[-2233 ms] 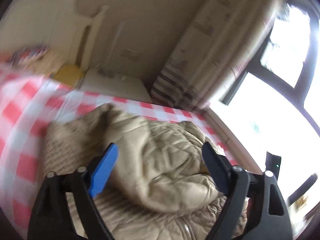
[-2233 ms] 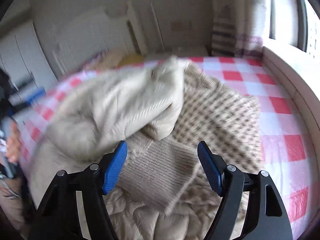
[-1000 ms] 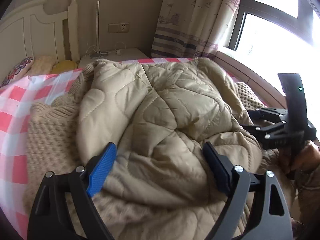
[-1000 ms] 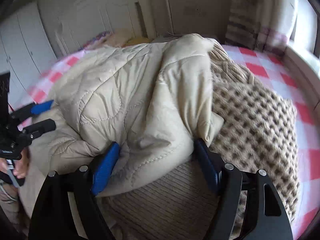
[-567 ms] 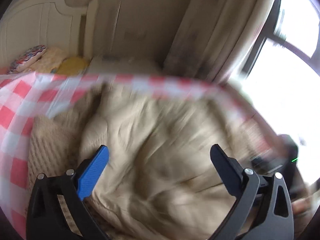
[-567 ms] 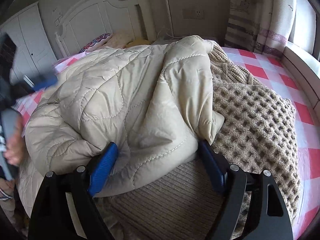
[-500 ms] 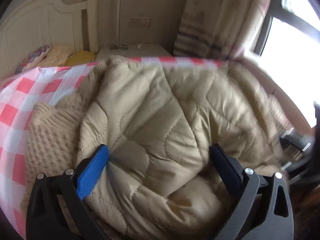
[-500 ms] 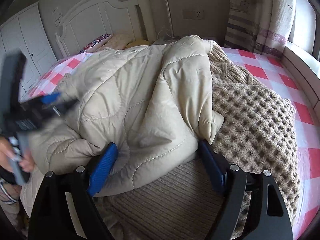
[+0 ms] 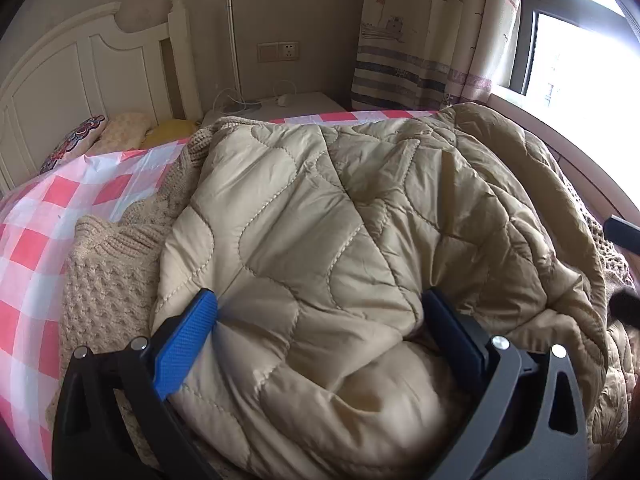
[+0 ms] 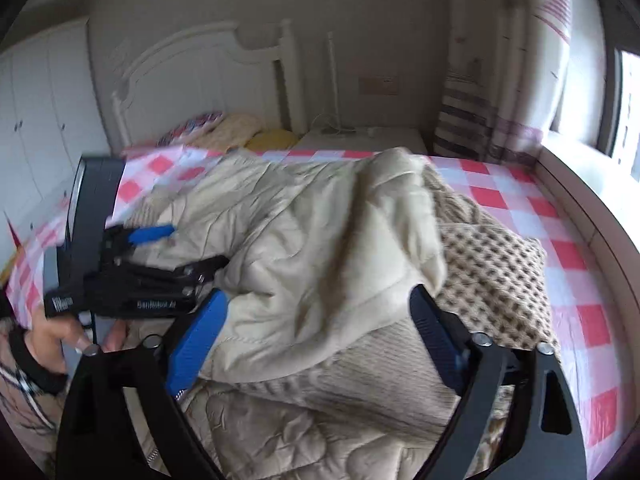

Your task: Fold large clothes

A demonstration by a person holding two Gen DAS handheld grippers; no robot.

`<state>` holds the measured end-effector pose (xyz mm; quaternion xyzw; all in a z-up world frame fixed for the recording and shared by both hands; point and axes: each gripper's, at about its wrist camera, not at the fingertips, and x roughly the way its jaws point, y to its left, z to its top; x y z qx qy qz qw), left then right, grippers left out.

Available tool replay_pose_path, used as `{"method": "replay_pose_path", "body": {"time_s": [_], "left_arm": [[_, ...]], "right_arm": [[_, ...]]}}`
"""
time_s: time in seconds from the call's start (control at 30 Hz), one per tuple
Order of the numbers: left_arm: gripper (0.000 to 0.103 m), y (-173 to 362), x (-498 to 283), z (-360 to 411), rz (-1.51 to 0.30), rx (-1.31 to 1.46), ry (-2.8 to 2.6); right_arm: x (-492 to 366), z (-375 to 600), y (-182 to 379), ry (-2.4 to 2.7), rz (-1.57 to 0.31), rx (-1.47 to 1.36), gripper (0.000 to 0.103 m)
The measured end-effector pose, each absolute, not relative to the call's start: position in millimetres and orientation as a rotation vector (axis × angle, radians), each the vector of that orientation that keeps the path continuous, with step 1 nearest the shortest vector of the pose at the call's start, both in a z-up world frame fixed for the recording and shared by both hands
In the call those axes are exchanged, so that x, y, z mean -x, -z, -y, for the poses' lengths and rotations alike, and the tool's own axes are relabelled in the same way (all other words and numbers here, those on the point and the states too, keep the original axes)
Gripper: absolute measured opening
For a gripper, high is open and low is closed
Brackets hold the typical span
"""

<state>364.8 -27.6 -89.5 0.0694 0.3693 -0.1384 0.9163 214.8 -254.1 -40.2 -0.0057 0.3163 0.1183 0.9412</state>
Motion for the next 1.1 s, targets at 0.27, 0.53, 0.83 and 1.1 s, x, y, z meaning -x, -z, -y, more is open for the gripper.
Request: {"method": "replay_pose_path", "body": {"time_s": [0.27, 0.53, 0.83, 1.1], "left_arm": [[0.101, 93.9, -354.3, 28.4, -0.757, -0.15, 0.277], [0.101, 52.9, -284.0, -10.5, -0.668, -0.071, 0.23], [0.101, 118.6, -227.4, -74.9, -0.889, -0.054, 0.048], [0.101, 92.5, -165.2, -70.3, -0.734, -0.084, 0.056]], "right_arm": [[-237.6, 257.6, 74.9, -0.23, -0.808, 0.002, 0.097], [-183.0, 278.1, 23.4, -0.277, -0.689, 0.012, 0.097], [-164.6, 316.6, 87.5, -0.212, -0.913, 0.04, 0.098], [-116.9, 324.1, 35.6, -0.222, -0.799, 0.101, 0.098]]}}
